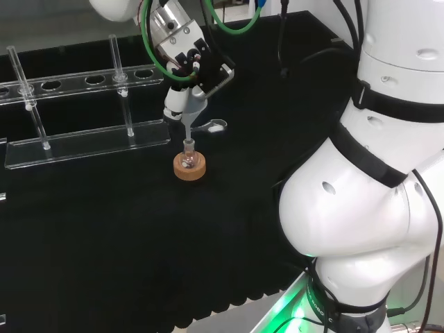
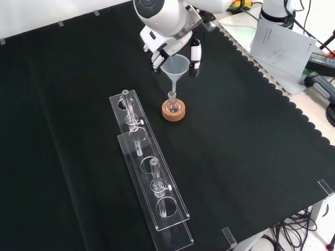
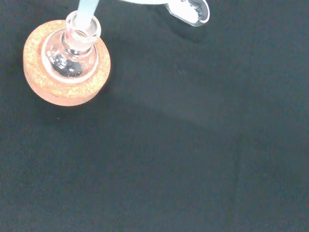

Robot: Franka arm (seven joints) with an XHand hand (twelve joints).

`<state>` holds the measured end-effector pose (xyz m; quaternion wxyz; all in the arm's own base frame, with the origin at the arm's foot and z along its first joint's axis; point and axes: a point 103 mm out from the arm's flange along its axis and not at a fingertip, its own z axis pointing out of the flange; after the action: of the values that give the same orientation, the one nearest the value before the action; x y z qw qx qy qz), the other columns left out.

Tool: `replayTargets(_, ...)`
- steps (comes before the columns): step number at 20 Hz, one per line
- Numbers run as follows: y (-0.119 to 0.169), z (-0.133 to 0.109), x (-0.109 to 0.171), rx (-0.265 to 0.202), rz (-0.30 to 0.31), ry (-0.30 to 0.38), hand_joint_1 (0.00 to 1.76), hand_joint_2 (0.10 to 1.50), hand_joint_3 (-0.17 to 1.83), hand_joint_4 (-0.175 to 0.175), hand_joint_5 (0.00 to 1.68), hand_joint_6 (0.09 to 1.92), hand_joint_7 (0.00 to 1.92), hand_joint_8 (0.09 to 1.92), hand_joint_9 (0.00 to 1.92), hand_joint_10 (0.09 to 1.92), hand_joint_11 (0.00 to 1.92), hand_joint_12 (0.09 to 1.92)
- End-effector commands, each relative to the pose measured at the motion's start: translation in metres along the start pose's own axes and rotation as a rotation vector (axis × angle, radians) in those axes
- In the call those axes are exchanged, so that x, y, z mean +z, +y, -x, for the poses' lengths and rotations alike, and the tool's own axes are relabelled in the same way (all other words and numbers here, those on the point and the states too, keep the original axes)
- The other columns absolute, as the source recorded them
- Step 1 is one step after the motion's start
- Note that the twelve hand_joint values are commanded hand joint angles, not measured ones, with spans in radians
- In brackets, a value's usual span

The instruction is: Place the funnel on the round-bottom flask.

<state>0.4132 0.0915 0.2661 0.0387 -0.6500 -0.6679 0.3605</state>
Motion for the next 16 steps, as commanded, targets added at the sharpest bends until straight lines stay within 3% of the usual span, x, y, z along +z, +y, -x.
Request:
replayTargets(1, 0.004, -0.002, 0.003, -0.003, -0.002, 0.000, 0.60, 0.76, 0.42, -0.066, 0.50, 0.70, 0.69, 0.81, 1.01, 0.63, 0.57, 1.30)
replayTargets(16, 0.019, -0.009, 0.014, -0.021, -0.012, 0.000, 0.60, 0.76, 0.42, -0.066, 0.50, 0.70, 0.69, 0.81, 1.01, 0.63, 0.57, 1.30)
